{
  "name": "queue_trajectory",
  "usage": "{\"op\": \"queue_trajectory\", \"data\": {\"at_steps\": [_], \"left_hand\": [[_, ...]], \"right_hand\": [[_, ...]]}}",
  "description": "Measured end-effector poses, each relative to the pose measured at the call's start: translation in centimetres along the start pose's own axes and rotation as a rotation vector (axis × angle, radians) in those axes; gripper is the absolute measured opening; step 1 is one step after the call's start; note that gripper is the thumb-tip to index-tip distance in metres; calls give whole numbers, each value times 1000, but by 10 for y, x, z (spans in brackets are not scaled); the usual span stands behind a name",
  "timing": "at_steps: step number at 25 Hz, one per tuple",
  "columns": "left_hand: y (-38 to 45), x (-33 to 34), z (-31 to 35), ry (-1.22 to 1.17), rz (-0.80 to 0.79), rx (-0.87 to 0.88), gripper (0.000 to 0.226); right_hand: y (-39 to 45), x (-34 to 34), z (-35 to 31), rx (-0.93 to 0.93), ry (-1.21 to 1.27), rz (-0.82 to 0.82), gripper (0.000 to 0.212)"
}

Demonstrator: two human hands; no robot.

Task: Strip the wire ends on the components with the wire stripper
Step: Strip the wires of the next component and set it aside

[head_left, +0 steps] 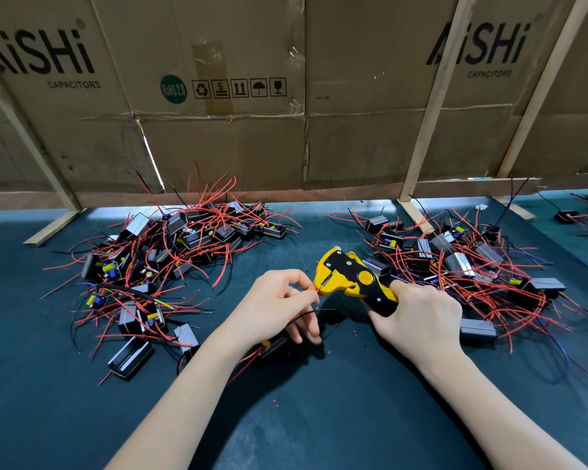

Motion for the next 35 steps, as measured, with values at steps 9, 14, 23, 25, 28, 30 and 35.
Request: {"op": "queue_trajectory", "data": {"at_steps": [9,14,23,25,28,30,35], "left_hand": [[0,-7,1,89,-7,13,11],[1,-15,1,135,33,-1,17],[-6,-44,20,286,99,261,14],[-8,-53,26,270,195,345,14],[-12,-40,42,-144,204,435,13],[-10,-16,53,-290,86,543,22],[-8,31,44,-183,-339,428,62]], "right_hand": [[0,5,4,22,-4,9,51],[0,5,8,39,-13,38,50],[0,9,10,41,-65,-56,52],[0,10,10,27,-58,-65,52],[-1,13,8,-2,-58,-81,52],[-1,14,8,5,-61,-103,53],[-1,13,9,21,-22,-117,49]]}}
Point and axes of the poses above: each hand's wrist, its own y-axis towards the middle knuckle, its own x-axis out of the palm, z = x × y, the point moved 4 cm from there along y, towards the middle knuckle, and after that the axes turned 8 degrees about z, right-handed, at the moved point
